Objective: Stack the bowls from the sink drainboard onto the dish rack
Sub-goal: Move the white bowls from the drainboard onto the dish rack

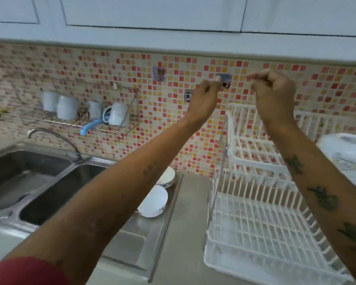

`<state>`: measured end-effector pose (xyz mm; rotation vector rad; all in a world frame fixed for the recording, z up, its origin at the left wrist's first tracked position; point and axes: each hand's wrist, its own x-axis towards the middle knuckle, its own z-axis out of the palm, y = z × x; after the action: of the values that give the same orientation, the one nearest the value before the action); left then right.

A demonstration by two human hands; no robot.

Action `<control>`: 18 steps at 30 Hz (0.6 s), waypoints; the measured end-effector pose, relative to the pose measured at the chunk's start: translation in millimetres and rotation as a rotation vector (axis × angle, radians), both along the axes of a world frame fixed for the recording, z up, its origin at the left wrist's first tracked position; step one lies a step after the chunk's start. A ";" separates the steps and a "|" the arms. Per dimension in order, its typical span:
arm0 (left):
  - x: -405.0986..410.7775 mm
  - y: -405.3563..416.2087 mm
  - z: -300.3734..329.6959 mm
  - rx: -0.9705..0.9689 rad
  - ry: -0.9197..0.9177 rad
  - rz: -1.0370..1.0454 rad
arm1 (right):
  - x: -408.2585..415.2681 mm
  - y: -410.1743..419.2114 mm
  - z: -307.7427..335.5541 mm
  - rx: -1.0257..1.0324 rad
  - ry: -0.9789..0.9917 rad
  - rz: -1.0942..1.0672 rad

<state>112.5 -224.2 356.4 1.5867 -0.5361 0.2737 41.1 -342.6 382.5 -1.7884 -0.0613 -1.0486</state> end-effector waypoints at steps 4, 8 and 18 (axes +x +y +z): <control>26.9 98.3 -29.2 -0.053 0.199 0.216 | 26.2 91.0 -16.1 -0.015 0.081 0.236; 37.5 175.5 -77.5 -0.057 0.414 0.342 | 52.6 150.5 -50.8 0.074 0.300 0.410; 42.8 233.5 -227.2 0.156 0.863 0.260 | 140.2 163.5 -213.7 0.301 0.966 0.334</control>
<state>155.3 9.4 129.3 1.7428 0.3251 -0.2726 181.4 -179.1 168.8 -1.7496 0.3597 0.1015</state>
